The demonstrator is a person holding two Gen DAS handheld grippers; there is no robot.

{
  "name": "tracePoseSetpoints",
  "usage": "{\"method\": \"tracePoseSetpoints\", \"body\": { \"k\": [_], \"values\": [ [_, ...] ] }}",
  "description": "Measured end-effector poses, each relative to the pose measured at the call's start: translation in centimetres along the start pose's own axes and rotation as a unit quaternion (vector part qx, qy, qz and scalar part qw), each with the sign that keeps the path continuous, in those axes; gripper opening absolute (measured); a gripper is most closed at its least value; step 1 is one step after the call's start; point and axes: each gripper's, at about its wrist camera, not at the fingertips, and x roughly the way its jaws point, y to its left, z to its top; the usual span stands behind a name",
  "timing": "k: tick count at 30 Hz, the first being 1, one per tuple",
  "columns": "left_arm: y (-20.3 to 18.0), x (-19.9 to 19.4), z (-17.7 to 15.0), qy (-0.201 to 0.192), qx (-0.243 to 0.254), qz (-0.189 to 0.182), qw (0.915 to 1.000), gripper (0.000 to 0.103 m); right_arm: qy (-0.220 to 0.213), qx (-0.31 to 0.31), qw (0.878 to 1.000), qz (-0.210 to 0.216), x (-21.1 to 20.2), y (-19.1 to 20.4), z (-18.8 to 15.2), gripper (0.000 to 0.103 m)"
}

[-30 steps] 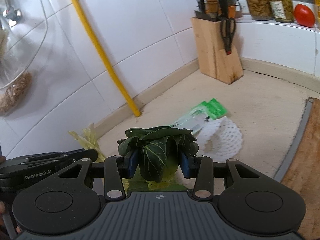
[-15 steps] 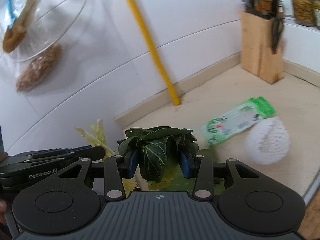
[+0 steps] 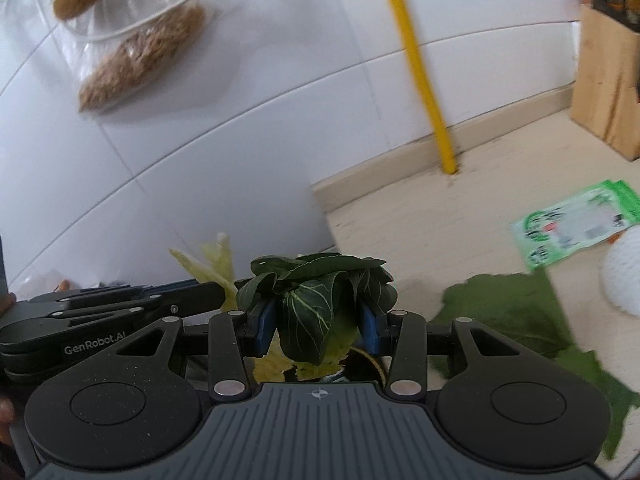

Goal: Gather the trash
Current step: 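Carry the cabbage leaves and bok choy down toward the trash bin, then open the left tool over the bin while the right tool lowers the bok choy into it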

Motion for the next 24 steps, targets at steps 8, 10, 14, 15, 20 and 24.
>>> {"method": "tracePoseSetpoints", "body": {
  "k": [8,10,14,15,20,24],
  "values": [
    [2.6,0.0,-0.9,0.005,-0.012,0.013,0.9998,0.004,0.020,-0.015,1.000,0.006,2.7,2.3,-0.6,0.050],
    [3.3,0.8,-1.4,0.015,-0.010,0.021,0.9996,0.004,0.028,-0.012,1.000,-0.001,3.8,2.6,-0.7,0.050],
    [4.8,2.7,-2.5,0.043,-0.014,0.034,0.9984,0.006,0.040,-0.012,0.999,-0.011,4.5,2.8,-1.3,0.050],
    [5.2,3.1,-2.8,0.050,-0.020,0.030,0.9981,0.008,0.042,-0.012,0.999,-0.013,4.6,2.8,-1.4,0.051],
    [6.5,4.6,-3.2,0.074,-0.034,0.035,0.9961,0.024,0.058,-0.011,0.998,-0.019,6.0,3.2,-1.6,0.051],
    [7.1,5.1,-3.3,0.081,-0.033,0.048,0.9950,0.032,0.078,-0.011,0.997,-0.023,8.3,3.8,-2.0,0.051]
  ]
}}
